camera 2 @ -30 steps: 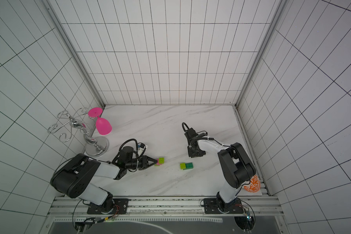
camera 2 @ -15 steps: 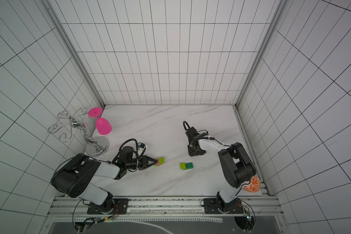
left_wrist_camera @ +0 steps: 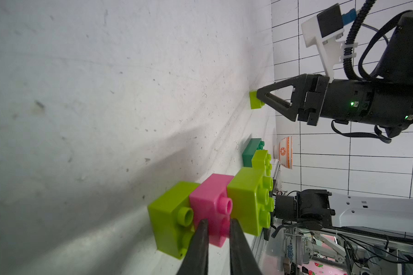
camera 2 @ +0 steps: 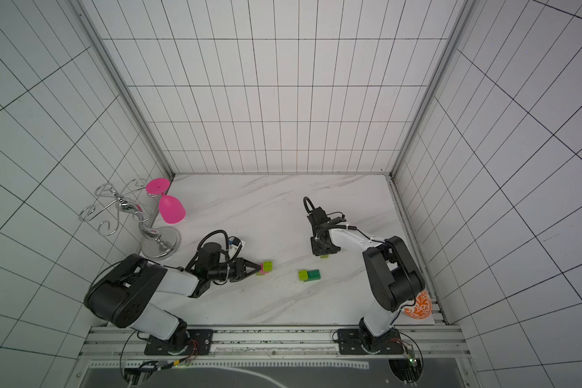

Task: Assemble the letter y with lego
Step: Pick up the lego brick from the center of the board.

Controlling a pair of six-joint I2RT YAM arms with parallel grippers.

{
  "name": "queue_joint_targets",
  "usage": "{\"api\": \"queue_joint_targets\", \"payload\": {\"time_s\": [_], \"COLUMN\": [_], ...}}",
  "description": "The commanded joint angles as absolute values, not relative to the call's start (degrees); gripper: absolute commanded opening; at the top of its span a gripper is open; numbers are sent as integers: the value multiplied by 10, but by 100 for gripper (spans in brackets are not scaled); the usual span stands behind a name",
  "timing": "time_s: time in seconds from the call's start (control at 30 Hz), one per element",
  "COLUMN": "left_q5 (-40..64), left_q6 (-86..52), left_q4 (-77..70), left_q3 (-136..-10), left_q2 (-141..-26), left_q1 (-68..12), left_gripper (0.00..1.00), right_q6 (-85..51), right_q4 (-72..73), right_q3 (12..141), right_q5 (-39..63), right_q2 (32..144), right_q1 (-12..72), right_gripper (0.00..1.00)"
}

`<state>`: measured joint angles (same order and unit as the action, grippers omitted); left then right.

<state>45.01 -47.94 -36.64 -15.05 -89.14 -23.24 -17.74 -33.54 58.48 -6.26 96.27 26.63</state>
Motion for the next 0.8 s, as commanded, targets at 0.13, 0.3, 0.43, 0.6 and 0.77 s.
{"api": "queue_joint_targets", "payload": {"time_s": [0.13,0.3,0.43,0.6,0.77], "left_q5": [390,390,389,389,390], "left_q6": [-471,-471,-472,-471,-471], "left_q4": [-287,-287,-287,-288,-290], "left_q3": [-135,-135,-133,-134,-134], "left_q2": [-921,-919,-918,-920,-923], "left_q1": [-228,-228,-228,-228,-228], "left_gripper": [17,17,17,17,18], "right_q6": [-179,-178,-178,-179,-180], "right_q4": [-361,-361,-359,-362,-360], "right_q3": [617,617,614,608,603], "right_q5": [-64,-63,-62,-61,-50], "right_q2": [945,947,951,949,951], "right_q1": [263,263,262,263,263], "right_gripper": [45,45,40,40,42]}}
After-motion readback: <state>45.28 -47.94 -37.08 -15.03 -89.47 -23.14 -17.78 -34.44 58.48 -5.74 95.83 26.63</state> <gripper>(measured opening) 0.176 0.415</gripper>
